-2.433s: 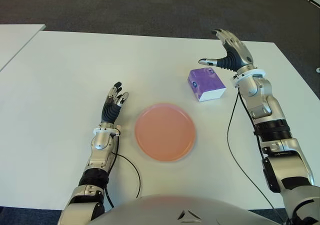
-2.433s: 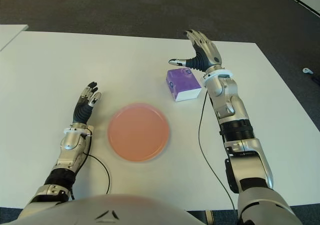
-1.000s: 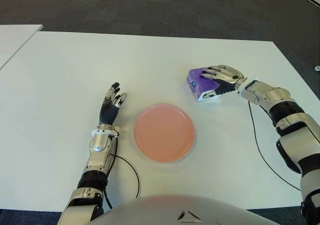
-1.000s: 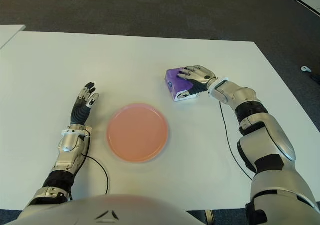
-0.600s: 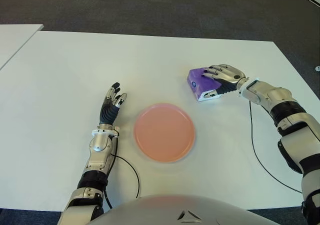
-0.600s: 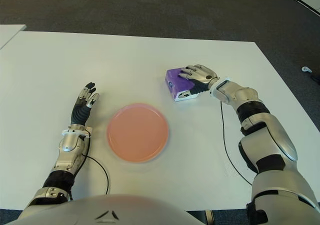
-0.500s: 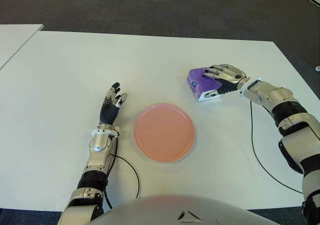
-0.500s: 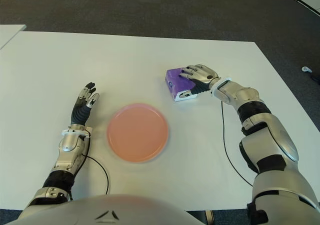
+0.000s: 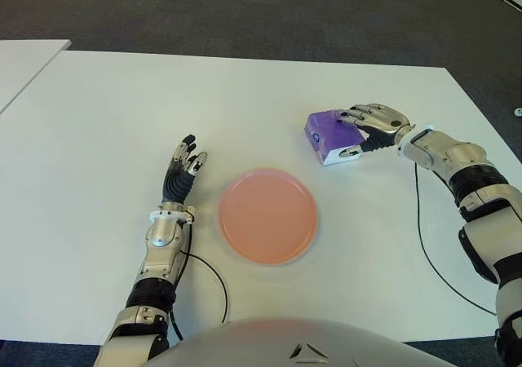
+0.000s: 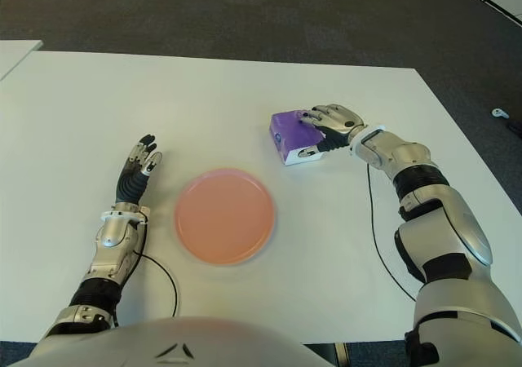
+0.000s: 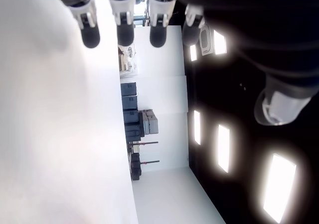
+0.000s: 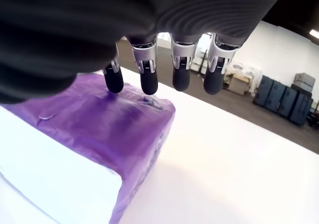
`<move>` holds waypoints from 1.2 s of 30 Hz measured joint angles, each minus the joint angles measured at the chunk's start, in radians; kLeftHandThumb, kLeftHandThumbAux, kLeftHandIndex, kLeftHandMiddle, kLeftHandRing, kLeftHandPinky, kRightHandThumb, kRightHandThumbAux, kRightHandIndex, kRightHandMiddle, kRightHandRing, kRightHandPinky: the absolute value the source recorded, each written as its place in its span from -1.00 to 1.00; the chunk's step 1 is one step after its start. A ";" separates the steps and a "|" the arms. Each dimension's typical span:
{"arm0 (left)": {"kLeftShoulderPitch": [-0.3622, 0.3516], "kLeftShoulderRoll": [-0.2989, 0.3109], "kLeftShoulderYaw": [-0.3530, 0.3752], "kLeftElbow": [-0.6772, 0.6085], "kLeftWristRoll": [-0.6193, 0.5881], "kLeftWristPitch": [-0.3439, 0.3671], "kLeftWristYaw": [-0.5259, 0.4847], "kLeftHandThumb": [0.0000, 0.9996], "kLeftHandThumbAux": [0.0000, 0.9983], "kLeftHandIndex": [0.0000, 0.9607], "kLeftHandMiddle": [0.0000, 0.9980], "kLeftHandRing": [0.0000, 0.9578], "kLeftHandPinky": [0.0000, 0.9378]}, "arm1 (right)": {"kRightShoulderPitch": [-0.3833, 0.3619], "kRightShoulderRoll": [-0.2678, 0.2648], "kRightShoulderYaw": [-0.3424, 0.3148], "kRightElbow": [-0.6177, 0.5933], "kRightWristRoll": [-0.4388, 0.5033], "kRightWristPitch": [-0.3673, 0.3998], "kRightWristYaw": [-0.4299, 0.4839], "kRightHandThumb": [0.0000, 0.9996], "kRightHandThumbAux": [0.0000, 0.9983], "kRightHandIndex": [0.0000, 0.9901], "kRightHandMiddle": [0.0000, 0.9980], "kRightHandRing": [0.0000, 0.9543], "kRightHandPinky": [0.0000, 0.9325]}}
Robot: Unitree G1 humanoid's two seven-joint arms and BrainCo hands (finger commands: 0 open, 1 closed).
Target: Put the tissue paper into the plate.
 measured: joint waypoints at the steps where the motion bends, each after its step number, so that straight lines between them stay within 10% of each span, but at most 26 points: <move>1: 0.000 0.000 0.000 0.001 0.000 0.000 0.000 -1.00 -0.14 -1.00 -1.00 -1.00 -1.00 | 0.000 0.001 0.001 0.005 -0.001 0.000 -0.005 -0.01 -0.73 -1.00 -1.00 -1.00 -1.00; 36: -0.003 0.000 0.010 0.012 0.002 0.000 0.009 -1.00 -0.17 -1.00 -1.00 -1.00 -1.00 | -0.067 0.110 0.073 0.180 -0.021 0.055 -0.153 -0.21 -0.68 -1.00 -1.00 -1.00 -1.00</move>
